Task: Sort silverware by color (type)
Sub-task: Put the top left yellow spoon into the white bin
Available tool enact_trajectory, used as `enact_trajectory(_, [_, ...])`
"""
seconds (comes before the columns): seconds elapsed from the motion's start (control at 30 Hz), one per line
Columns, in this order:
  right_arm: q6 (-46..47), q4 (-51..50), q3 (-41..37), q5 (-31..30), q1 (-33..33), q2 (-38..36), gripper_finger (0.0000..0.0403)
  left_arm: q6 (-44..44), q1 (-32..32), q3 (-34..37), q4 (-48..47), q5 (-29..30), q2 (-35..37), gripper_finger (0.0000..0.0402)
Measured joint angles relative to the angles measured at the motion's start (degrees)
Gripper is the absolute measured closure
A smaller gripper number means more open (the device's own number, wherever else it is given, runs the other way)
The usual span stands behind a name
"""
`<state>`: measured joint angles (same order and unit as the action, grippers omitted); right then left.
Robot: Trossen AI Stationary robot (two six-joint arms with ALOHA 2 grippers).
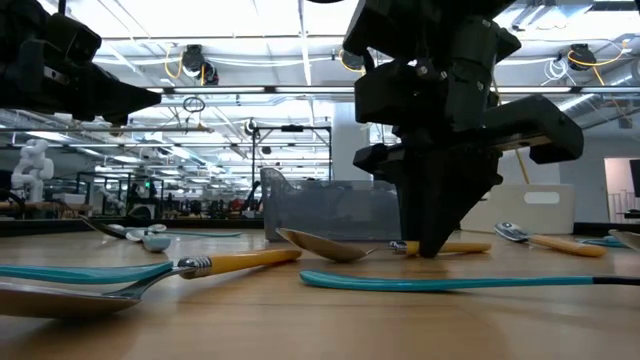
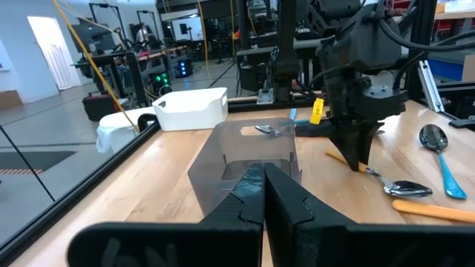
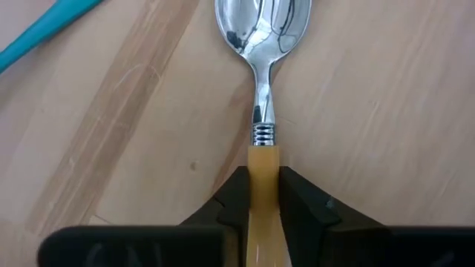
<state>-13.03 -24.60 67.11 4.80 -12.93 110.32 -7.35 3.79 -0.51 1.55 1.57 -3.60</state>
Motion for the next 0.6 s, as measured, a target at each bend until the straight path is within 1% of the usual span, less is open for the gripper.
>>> enact_trajectory(0.3, [-2.78,0.04,-0.04,-0.02,0.0,-0.53,0.0353,1.75,0.0,0.0,-0.01,-0.01,0.0,0.0401])
enact_trajectory(0.6, [-2.88,-0.65,-0.44,-0.67,-0.65,-4.39,0.0354,4.29,-0.01,0.0,-0.03,-0.01,0.0,0.0401])
